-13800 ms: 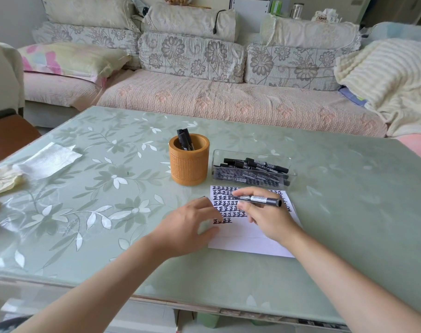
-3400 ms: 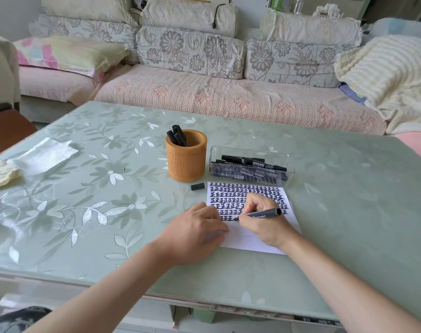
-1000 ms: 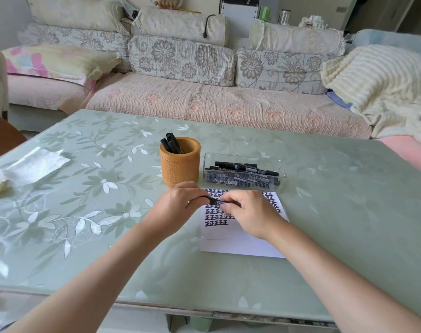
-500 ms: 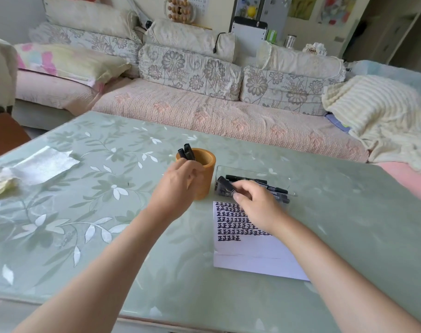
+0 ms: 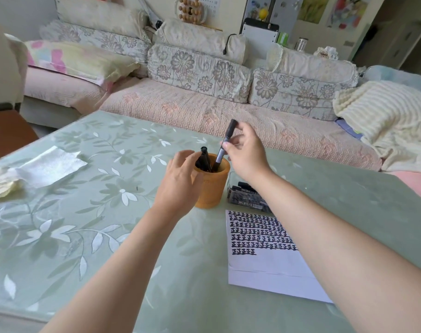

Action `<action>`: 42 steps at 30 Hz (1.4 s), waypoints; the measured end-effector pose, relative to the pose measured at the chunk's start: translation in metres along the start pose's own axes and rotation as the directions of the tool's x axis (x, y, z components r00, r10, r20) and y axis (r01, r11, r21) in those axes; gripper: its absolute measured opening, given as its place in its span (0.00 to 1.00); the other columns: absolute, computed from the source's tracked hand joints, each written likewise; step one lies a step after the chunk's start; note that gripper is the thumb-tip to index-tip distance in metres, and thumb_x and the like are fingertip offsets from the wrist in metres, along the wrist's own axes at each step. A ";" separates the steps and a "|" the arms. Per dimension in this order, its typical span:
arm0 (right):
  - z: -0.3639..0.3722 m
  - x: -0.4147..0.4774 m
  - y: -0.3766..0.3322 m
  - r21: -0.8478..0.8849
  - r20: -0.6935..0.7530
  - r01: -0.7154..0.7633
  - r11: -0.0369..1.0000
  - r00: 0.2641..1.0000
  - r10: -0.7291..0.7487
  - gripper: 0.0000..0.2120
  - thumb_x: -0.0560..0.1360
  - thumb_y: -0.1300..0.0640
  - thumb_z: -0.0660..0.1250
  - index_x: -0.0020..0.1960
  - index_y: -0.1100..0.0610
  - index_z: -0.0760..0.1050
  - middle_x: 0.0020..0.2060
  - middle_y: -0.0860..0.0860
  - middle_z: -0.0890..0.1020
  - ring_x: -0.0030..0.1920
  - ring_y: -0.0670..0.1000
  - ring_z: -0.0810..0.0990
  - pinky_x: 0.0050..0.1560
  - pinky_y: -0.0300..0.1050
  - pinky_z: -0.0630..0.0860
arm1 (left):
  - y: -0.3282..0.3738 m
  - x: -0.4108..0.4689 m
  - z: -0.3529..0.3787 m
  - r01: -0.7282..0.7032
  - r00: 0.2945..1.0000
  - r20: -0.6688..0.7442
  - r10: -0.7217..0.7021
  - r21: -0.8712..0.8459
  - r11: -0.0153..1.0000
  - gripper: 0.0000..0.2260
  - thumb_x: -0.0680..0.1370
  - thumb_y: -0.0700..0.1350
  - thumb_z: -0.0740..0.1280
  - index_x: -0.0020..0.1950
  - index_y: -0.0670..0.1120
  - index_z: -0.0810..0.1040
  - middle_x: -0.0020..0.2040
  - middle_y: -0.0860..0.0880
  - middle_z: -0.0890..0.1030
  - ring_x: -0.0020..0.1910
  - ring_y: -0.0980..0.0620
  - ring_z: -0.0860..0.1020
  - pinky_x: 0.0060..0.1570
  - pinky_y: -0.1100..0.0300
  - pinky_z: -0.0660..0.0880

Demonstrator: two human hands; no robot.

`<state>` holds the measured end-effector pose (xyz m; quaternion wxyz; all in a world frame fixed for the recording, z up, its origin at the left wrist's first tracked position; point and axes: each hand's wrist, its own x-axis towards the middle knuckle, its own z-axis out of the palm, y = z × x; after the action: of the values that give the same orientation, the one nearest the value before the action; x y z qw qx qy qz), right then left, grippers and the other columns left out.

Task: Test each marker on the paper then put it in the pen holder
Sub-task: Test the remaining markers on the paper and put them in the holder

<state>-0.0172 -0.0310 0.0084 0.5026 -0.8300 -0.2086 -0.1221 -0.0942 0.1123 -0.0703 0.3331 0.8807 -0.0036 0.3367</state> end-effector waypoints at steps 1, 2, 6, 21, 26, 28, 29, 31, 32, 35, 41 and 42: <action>0.004 -0.002 0.003 -0.049 0.032 0.030 0.998 0.999 -0.028 0.22 0.76 0.61 0.69 0.65 0.44 0.68 0.43 0.49 0.83 0.45 0.49 0.83 0.48 0.48 0.80 | -0.001 0.001 0.000 -0.003 1.000 0.000 0.003 0.004 1.000 0.20 0.77 0.42 0.64 0.70 0.47 0.72 0.65 0.49 0.71 0.64 0.47 0.69 0.64 0.57 0.67; 0.008 -0.004 0.006 -0.111 0.064 0.043 0.993 0.997 -0.036 0.23 0.76 0.60 0.68 0.66 0.43 0.67 0.43 0.48 0.82 0.44 0.48 0.82 0.48 0.46 0.78 | -0.001 0.001 0.001 -0.004 1.000 -0.002 0.004 0.006 1.000 0.19 0.77 0.43 0.63 0.69 0.47 0.72 0.65 0.49 0.71 0.63 0.47 0.69 0.63 0.56 0.68; 0.014 -0.003 0.017 -0.436 0.109 -0.021 0.900 0.991 0.077 0.10 0.75 0.50 0.67 0.56 0.45 0.75 0.43 0.42 0.82 0.51 0.50 0.80 0.58 0.51 0.71 | 0.002 0.001 0.000 -0.016 0.999 -0.033 0.017 0.025 1.000 0.18 0.76 0.46 0.62 0.67 0.48 0.74 0.63 0.49 0.72 0.60 0.48 0.70 0.55 0.59 0.69; -0.041 -0.009 0.046 -0.443 0.227 -0.018 0.896 0.965 0.131 0.12 0.78 0.58 0.64 0.60 0.50 0.80 0.56 0.49 0.81 0.54 0.48 0.77 0.54 0.38 0.67 | 0.018 -0.004 -0.005 -0.149 0.979 -0.118 0.164 0.128 0.981 0.12 0.75 0.40 0.66 0.58 0.47 0.78 0.55 0.49 0.75 0.52 0.48 0.71 0.48 0.60 0.70; -0.075 -0.023 0.078 -0.623 0.235 -0.050 0.781 0.940 0.248 0.11 0.79 0.58 0.63 0.57 0.50 0.81 0.59 0.48 0.82 0.59 0.51 0.78 0.63 0.47 0.73 | 0.027 -0.021 0.013 -0.277 0.959 0.069 0.276 0.015 0.961 0.05 0.77 0.40 0.65 0.49 0.47 0.79 0.45 0.51 0.76 0.43 0.49 0.75 0.38 0.59 0.70; -0.080 -0.025 0.085 -0.670 0.250 -0.023 0.742 0.934 0.256 0.11 0.79 0.57 0.63 0.57 0.50 0.82 0.58 0.48 0.82 0.59 0.51 0.78 0.62 0.47 0.74 | 0.024 -0.030 0.026 -0.275 0.944 0.192 0.268 0.007 0.962 0.06 0.77 0.40 0.65 0.50 0.49 0.80 0.46 0.53 0.77 0.44 0.50 0.75 0.41 0.55 0.74; -0.081 -0.025 0.087 -0.678 0.253 -0.013 0.735 0.934 0.250 0.11 0.79 0.57 0.64 0.58 0.50 0.82 0.58 0.48 0.82 0.58 0.51 0.79 0.61 0.47 0.74 | 0.023 -0.035 0.031 -0.260 0.935 0.254 0.249 0.010 0.966 0.07 0.77 0.41 0.64 0.52 0.49 0.80 0.46 0.53 0.77 0.46 0.51 0.75 0.44 0.54 0.75; -0.081 -0.024 0.091 -0.684 0.251 0.010 0.729 0.942 0.223 0.11 0.79 0.57 0.65 0.58 0.51 0.81 0.58 0.50 0.81 0.58 0.52 0.78 0.60 0.47 0.74 | 0.020 -0.042 0.040 -0.226 0.914 0.354 0.200 0.033 0.974 0.09 0.78 0.44 0.63 0.56 0.51 0.79 0.49 0.54 0.76 0.51 0.52 0.74 0.49 0.54 0.75; -0.081 -0.022 0.092 -0.695 0.252 0.025 0.719 0.945 0.210 0.11 0.79 0.58 0.64 0.59 0.51 0.81 0.59 0.51 0.81 0.59 0.53 0.78 0.60 0.48 0.74 | 0.019 -0.045 0.044 -0.212 0.905 0.385 0.178 0.045 0.976 0.10 0.78 0.45 0.63 0.58 0.51 0.78 0.51 0.54 0.76 0.53 0.52 0.74 0.51 0.55 0.74; -0.081 -0.018 0.099 -0.758 0.274 0.073 0.648 0.937 0.215 0.14 0.78 0.60 0.64 0.62 0.52 0.79 0.62 0.52 0.80 0.62 0.55 0.77 0.62 0.50 0.74 | 0.015 -0.052 0.053 -0.201 0.887 0.440 0.141 0.093 0.975 0.13 0.79 0.47 0.61 0.63 0.51 0.75 0.56 0.53 0.74 0.57 0.51 0.71 0.56 0.54 0.72; -0.079 -0.015 0.108 -0.775 0.292 0.090 0.625 0.929 0.227 0.11 0.77 0.58 0.70 0.59 0.56 0.81 0.57 0.56 0.82 0.56 0.58 0.79 0.59 0.52 0.75 | 0.009 -0.058 0.061 -0.223 0.871 0.475 0.126 0.154 0.963 0.22 0.76 0.54 0.47 0.62 0.52 0.75 0.56 0.54 0.74 0.56 0.51 0.70 0.56 0.52 0.71; -0.079 -0.015 0.107 -0.772 0.304 0.112 0.626 0.930 0.208 0.10 0.78 0.57 0.68 0.58 0.56 0.81 0.56 0.55 0.81 0.55 0.57 0.79 0.59 0.52 0.75 | 0.008 -0.057 0.061 -0.224 0.873 0.470 0.130 0.150 0.963 0.21 0.76 0.54 0.48 0.61 0.52 0.76 0.56 0.54 0.75 0.56 0.51 0.71 0.56 0.52 0.72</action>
<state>0.0203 -0.1482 -0.0451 0.0496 -0.9777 -0.2021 -0.0300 -0.1045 0.0574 -0.1332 0.2004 0.9597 -0.1290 0.1487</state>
